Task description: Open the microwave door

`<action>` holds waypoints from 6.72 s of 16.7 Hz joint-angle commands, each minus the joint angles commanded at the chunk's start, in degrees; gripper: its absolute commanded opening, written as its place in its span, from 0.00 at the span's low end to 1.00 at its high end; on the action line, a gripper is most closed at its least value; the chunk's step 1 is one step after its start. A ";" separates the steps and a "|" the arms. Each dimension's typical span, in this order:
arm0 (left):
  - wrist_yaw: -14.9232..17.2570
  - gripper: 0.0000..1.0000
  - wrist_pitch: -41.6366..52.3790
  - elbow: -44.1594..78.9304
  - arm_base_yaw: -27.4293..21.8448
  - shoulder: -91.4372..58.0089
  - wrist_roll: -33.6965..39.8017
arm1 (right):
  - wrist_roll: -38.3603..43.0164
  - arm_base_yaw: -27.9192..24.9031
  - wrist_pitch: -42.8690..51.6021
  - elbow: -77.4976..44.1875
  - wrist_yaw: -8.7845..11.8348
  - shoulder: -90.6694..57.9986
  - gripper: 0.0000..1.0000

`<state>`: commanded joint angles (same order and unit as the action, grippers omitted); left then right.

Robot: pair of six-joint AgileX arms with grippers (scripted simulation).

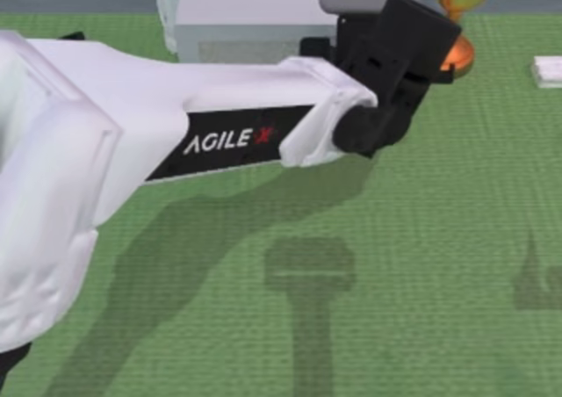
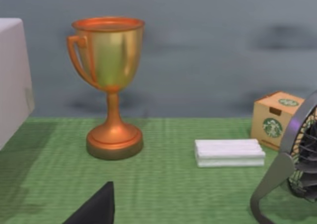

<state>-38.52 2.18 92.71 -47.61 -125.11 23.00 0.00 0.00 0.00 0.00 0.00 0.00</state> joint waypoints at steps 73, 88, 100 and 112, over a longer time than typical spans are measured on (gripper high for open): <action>20.01 0.00 57.09 34.99 5.92 -8.86 12.19 | 0.00 0.00 0.00 0.00 0.00 0.00 1.00; 21.61 0.00 52.39 26.50 6.02 -3.93 8.46 | 0.00 0.00 0.00 0.00 0.00 0.00 1.00; 21.61 0.00 52.39 26.50 6.02 -3.93 8.46 | 0.00 0.00 0.00 0.00 0.00 0.00 1.00; 21.89 0.00 52.30 26.61 5.64 -4.01 8.68 | 0.00 0.00 0.00 0.00 0.00 0.00 1.00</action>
<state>-16.64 54.48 119.32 -41.97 -129.12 31.67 0.00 0.00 0.00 0.00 0.00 0.00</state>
